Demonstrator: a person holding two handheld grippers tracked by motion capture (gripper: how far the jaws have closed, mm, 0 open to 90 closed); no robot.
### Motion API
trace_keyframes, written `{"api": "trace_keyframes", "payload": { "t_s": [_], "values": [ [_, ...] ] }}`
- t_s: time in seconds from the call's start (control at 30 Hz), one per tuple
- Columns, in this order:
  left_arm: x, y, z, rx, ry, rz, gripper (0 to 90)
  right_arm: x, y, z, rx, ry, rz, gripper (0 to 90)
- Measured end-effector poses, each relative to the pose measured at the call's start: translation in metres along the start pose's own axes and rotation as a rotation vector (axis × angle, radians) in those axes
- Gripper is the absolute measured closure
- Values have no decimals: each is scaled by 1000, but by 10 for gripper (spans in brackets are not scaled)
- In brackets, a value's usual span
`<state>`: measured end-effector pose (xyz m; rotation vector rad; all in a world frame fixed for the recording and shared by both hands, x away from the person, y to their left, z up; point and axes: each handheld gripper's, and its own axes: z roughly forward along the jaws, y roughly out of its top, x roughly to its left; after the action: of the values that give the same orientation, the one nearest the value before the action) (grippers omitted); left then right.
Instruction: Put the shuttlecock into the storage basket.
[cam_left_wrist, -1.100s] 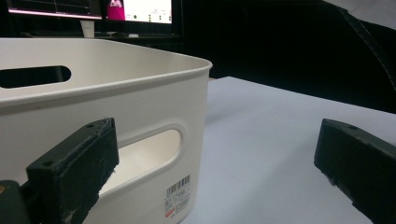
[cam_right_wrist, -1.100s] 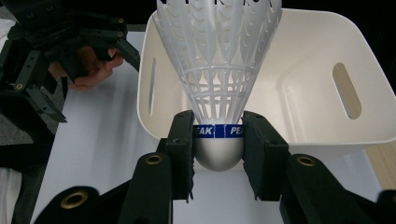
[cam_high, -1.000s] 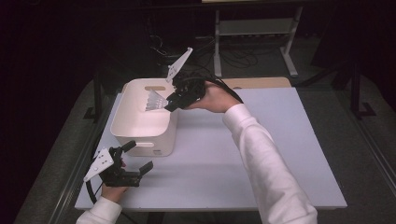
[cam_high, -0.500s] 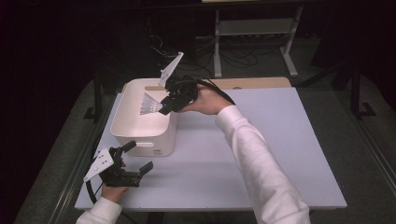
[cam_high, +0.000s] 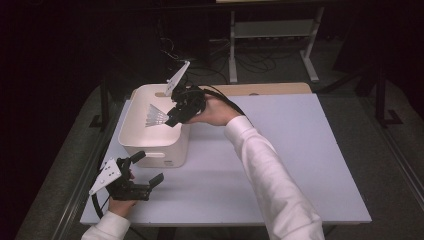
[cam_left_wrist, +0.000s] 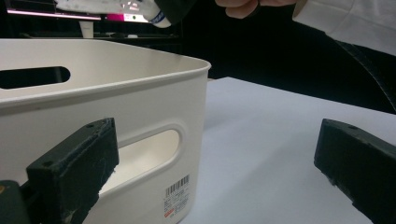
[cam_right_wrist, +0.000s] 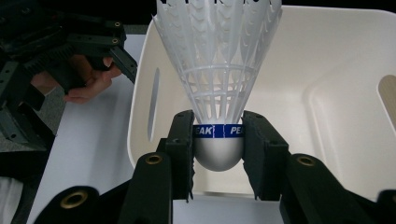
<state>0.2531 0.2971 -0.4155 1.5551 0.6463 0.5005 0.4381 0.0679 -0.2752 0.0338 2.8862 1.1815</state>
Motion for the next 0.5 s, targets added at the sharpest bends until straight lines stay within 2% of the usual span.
{"api": "trace_keyframes", "payload": {
  "t_s": [0.43,0.5],
  "values": [
    [0,0,-1,4,-1,-2,0,-5,-3,16,12,13,28,638],
    [0,0,-1,5,-1,-2,0,-7,-4,17,2,22,53,624]
  ]
}}
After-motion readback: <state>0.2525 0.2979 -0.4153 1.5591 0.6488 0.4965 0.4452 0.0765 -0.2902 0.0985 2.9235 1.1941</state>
